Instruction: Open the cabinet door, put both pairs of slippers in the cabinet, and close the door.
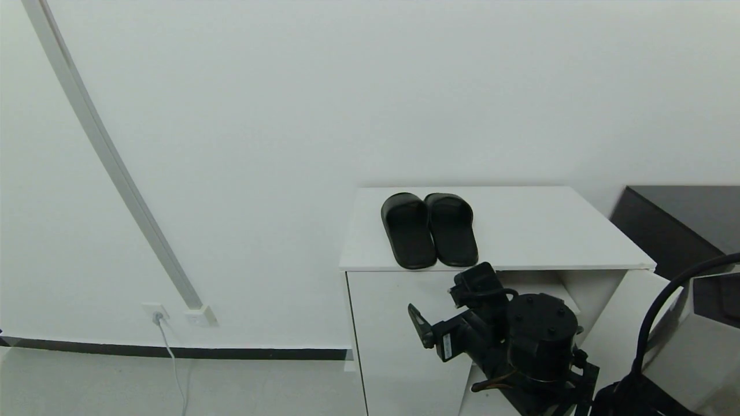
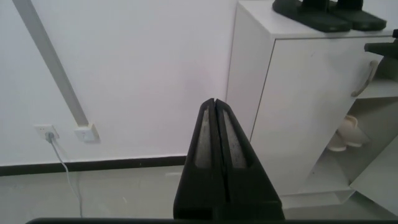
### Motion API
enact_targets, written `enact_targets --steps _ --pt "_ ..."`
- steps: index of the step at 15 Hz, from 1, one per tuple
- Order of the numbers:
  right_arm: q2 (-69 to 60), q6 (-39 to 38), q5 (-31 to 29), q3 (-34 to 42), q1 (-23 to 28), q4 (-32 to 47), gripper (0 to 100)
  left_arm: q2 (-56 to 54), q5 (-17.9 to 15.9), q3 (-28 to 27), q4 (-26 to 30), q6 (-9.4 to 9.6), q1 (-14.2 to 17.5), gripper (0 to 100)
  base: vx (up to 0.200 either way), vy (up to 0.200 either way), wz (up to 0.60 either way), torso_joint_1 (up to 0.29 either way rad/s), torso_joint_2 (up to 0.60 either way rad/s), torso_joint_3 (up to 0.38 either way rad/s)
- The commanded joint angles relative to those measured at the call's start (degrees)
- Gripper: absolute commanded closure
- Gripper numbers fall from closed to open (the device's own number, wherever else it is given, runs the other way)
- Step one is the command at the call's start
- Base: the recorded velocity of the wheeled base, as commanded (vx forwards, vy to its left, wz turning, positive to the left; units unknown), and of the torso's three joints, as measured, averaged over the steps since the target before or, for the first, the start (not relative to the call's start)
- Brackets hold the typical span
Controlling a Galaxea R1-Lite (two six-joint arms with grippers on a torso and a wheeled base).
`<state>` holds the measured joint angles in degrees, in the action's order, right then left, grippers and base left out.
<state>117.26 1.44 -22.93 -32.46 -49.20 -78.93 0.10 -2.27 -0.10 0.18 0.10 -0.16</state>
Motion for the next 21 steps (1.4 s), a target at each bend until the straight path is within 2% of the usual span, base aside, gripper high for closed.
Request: enact_targets --steps 1,6,8,10,11,14,16,18,21 --pt "0.07 -0.03 -0.01 0.03 0.07 -0.43 0 -0.01 -0.02 0.01 -0.01 -0.01 -0.02 100 0.0 0.0 0.0 0.276 -0.61 -0.334" --pt "0.86 1.29 1.57 0.3 0.77 -2.01 0 -0.01 0.07 0.01 -0.01 -0.01 0.07 100 0.0 0.0 0.0 0.067 -0.16 -0.085" --pt "-0.02 2.25 1.57 -2.78 1.39 -0.61 0 -0.01 0.07 0.01 -0.01 -0.01 -0.02 100 0.0 0.0 0.0 0.0 0.0 0.0" --pt "-2.48 0.23 1.49 -8.49 2.53 10.2 0 -0.01 -0.02 0.01 -0.01 0.08 -0.02 100 0.0 0.0 0.0 0.0 0.0 0.0" --pt "-4.59 -2.49 0.87 -12.1 2.62 18.11 0 -0.01 -0.02 0.01 -0.01 0.08 0.07 100 0.0 0.0 0.0 0.0 0.0 0.0" --pt "-7.31 -8.12 -7.04 -24.31 2.53 36.4 0 -0.01 -0.02 0.01 -0.01 0.08 -0.02 100 0.0 0.0 0.0 0.0 0.0 0.0" --pt "-7.4 -9.61 -8.01 -26.95 2.18 41.4 0 -0.01 -0.02 0.01 -0.01 0.08 0.07 100 0.0 0.0 0.0 0.0 0.0 0.0" --pt "-7.22 -10.58 -8.09 -26.6 1.92 41.93 0 -0.01 -0.02 0.01 0.08 0.17 -0.02 100 0.0 0.0 0.0 0.0 0.0 0.0" --pt "-6.96 -11.99 -8.53 -25.19 2.0 42.02 0 -0.01 -0.02 0.01 0.08 0.17 -0.02 100 0.2 0.0 0.0 -0.004 0.0 -0.004"
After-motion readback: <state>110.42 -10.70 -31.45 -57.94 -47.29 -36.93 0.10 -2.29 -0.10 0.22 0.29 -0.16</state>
